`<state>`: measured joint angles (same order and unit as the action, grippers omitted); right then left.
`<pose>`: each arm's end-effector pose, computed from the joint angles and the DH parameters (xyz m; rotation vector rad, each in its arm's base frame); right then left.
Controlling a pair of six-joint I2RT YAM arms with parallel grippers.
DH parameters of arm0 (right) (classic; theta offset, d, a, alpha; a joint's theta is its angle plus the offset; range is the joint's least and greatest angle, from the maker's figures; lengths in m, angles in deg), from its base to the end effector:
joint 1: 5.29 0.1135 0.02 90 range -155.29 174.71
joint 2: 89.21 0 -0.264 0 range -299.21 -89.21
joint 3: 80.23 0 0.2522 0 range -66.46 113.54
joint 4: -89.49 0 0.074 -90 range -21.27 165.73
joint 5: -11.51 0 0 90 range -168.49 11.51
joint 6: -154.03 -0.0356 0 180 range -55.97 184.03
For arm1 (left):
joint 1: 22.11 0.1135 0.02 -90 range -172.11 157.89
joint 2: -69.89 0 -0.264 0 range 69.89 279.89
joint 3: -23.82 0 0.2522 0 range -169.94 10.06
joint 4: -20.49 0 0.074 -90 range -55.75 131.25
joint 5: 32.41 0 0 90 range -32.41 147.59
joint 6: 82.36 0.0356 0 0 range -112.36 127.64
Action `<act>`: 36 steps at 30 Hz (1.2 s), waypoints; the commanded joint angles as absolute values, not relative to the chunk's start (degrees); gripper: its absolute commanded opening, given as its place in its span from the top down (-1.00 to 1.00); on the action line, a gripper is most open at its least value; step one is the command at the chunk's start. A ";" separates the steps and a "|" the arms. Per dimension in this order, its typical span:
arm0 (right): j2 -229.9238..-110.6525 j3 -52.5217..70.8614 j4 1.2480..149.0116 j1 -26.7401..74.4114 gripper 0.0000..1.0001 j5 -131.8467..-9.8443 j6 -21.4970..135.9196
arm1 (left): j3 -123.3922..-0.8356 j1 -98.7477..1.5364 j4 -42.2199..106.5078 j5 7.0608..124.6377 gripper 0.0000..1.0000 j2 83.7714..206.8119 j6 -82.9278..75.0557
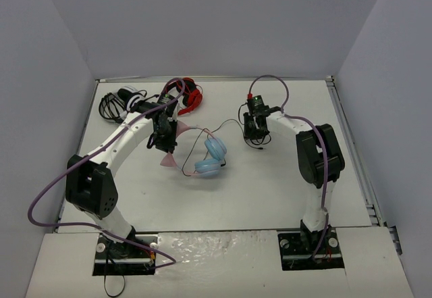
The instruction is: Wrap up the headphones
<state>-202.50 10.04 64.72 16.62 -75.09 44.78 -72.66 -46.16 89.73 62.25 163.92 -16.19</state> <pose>0.3982 0.1624 0.1762 -0.0847 2.4410 0.3992 0.3035 -0.1386 0.2870 0.0286 2.7846 -0.3356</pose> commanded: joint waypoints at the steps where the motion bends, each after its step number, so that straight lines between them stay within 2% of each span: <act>1: -201.27 10.71 64.91 18.45 0.54 -76.30 45.30 | -76.08 -46.45 88.12 64.18 1.00 161.37 -16.53; 18: -201.46 10.31 64.78 20.11 0.50 -82.13 44.65 | -75.68 -46.54 88.30 64.40 1.00 160.50 -16.17; 36: -197.88 12.52 64.17 20.46 0.51 -81.60 46.29 | -75.06 -46.50 88.25 64.32 1.00 160.68 -16.00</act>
<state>-203.16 10.02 64.59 20.01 -79.82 45.30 -72.66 -46.16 89.73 62.49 163.90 -16.15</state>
